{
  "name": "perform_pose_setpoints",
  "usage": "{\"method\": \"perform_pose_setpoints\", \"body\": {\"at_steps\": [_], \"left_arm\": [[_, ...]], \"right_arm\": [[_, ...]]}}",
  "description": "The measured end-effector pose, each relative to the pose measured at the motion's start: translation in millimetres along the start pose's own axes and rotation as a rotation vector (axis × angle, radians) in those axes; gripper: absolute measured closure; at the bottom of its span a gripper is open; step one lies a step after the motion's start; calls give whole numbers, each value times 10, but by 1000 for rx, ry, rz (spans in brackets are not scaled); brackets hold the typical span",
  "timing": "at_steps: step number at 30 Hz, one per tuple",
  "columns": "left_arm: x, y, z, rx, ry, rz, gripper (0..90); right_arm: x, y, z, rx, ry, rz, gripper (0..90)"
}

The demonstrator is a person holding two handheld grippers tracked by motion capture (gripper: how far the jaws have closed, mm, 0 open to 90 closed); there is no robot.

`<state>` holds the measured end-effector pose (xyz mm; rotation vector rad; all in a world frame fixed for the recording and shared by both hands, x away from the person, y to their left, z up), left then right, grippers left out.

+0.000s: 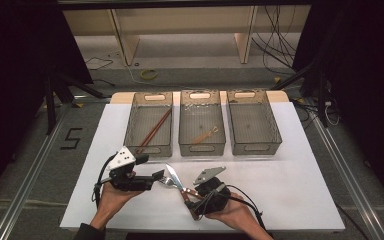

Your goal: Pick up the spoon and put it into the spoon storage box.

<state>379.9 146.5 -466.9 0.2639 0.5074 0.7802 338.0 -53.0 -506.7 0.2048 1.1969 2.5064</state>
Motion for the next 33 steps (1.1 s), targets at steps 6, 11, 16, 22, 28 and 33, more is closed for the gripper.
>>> {"method": "perform_pose_setpoints", "body": {"at_steps": [6,11,16,22,28,33], "left_arm": [[2,13,-63,0,5,-7,179],[0,2,-135,16,8,-8,179],[-5,14,-145,6,12,-10,179],[5,32,-153,-1,15,-6,180],[2,29,-165,1,15,-5,180],[4,33,-168,-1,17,-4,180]], "right_arm": [[21,-68,21,29,13,7,432],[42,-97,40,44,28,17,445],[53,-139,42,62,35,22,455],[64,-178,55,89,30,27,459],[57,-207,47,101,31,36,462],[63,-220,43,114,26,36,467]]}}
Point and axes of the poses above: each handheld gripper's, and its own axes: y roughly backward along the jaws, z roughly out of its top, x roughly to its left, the point moved 6 cm from there along -y, roughly forward along the jaws, and after that the axes turned 13 degrees about y, right-handed, at the moved point
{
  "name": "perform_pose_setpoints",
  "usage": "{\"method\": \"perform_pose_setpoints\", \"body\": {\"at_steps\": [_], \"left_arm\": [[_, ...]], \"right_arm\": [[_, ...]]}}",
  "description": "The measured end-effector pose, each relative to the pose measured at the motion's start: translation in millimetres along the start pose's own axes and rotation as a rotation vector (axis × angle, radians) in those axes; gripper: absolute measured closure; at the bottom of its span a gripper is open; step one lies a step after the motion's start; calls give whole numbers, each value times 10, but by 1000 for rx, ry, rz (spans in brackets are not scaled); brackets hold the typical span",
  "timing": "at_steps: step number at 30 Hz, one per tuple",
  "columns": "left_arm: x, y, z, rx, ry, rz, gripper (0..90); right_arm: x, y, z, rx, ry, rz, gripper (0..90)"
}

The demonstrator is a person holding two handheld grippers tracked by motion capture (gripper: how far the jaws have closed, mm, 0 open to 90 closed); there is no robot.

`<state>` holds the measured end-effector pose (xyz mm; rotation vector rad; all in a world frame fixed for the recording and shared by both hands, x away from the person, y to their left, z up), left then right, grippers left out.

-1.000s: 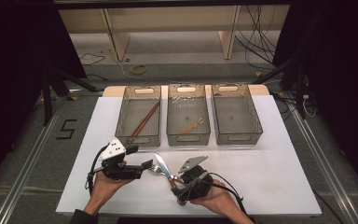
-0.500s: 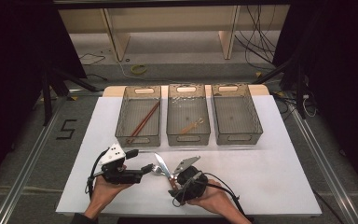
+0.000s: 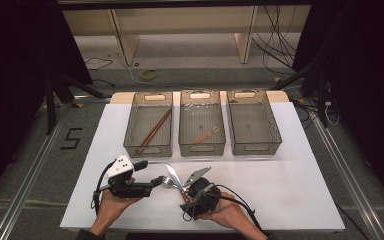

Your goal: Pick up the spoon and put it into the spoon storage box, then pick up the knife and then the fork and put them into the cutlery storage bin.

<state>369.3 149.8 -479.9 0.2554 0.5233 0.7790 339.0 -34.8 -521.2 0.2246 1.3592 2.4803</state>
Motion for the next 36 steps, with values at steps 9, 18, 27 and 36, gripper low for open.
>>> {"method": "perform_pose_setpoints", "body": {"at_steps": [9,18,27,36], "left_arm": [[10,-4,-22,13,1,-5,179],[13,-12,-42,22,1,-7,179],[29,-25,-55,25,3,-2,179],[25,-18,-70,30,-11,3,180]], "right_arm": [[3,-19,-5,11,-1,0,476],[4,-78,-11,38,10,-11,509],[-24,-94,-2,71,52,-35,614],[-63,-86,10,97,40,-18,643]]}}
Point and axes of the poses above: each handheld gripper's, and its own axes: y roughly backward along the jaws, z roughly out of its top, x roughly to its left, the point moved 6 cm from there along -y, roughly forward along the jaws, and after that the axes turned 13 degrees about y, right-handed, at the moved point
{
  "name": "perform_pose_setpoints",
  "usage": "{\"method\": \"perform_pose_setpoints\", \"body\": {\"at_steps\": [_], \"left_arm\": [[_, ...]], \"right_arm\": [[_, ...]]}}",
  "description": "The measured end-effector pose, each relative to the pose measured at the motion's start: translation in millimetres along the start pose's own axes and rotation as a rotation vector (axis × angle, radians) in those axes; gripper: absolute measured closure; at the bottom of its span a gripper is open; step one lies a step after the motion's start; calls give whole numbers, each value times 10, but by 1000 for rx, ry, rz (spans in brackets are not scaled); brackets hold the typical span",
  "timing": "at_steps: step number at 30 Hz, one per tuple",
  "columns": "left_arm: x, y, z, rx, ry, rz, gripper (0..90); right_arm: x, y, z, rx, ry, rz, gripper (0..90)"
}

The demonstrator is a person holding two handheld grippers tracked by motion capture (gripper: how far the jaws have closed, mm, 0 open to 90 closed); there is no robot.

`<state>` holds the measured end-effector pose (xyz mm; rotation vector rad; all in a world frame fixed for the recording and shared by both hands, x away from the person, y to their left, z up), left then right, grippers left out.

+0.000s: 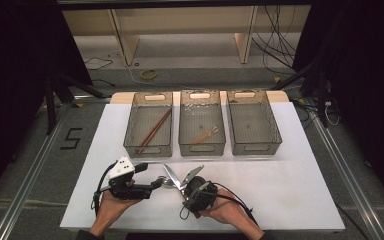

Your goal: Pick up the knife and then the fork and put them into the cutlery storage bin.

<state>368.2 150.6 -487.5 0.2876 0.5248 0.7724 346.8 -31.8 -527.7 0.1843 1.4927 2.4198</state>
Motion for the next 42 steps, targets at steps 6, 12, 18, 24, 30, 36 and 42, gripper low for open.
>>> {"method": "perform_pose_setpoints", "body": {"at_steps": [6,12,18,24,30,36,42], "left_arm": [[14,13,8,-9,3,3,181],[0,13,1,-2,-8,2,182],[8,19,4,-7,-11,7,183],[8,26,9,-12,-14,7,185],[25,40,17,-22,-6,7,188],[16,55,31,-39,-5,5,188],[17,56,28,-40,-3,2,187]], "right_arm": [[-51,29,-23,25,-11,2,694],[-84,41,-41,39,-35,2,741],[-101,45,-47,35,-60,7,764],[-111,51,-61,18,-73,19,768],[-108,80,-64,0,-84,50,770],[-128,118,-53,-34,-96,73,770],[-219,219,-69,-74,-122,72,769]]}}
Point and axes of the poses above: each handheld gripper's, and its own axes: y roughly backward along the jaws, z roughly out of its top, x roughly to its left, the point moved 6 cm from there along -y, roughly forward along the jaws, and after that the axes turned 13 degrees about y, right-handed, at the moved point
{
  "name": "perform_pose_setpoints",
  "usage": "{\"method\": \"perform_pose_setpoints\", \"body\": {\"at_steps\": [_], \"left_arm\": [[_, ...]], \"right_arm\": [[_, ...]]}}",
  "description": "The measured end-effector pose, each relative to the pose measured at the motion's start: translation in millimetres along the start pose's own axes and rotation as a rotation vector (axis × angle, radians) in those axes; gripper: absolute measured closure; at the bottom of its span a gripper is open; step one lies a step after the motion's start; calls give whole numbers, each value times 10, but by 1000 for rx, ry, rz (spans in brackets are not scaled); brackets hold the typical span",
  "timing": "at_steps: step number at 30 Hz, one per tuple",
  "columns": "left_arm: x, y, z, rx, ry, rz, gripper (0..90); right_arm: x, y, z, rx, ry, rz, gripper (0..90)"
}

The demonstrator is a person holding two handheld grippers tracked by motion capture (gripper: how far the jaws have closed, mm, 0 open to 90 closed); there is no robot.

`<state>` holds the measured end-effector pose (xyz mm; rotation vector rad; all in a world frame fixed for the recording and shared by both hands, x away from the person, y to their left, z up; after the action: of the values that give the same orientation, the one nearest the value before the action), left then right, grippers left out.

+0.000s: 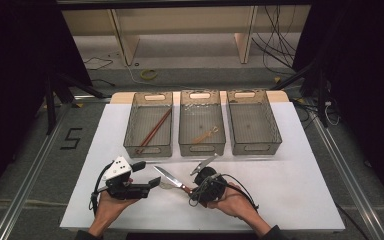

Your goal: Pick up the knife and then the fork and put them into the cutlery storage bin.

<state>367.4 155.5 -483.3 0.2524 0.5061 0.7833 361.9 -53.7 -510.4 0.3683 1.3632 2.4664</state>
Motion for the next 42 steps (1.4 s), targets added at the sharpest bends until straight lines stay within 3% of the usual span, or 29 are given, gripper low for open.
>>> {"method": "perform_pose_setpoints", "body": {"at_steps": [12,28,42], "left_arm": [[11,-12,-14,-1,6,-3,181],[13,-16,-12,-8,6,-3,181],[17,-10,-11,-9,8,-8,180]], "right_arm": [[-262,377,3,-108,-57,-50,769],[-779,957,-42,-234,-148,-192,770],[-1149,1072,-146,-241,-217,-253,770]]}}
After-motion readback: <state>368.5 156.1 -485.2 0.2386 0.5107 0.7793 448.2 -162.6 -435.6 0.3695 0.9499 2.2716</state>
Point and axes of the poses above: each handheld gripper's, and its own axes: y roughly backward along the jaws, z roughly out of its top, x roughly to its left, the point moved 6 cm from there along -y, roughly forward along the jaws, and after that the axes turned 13 degrees about y, right-handed, at the moved point
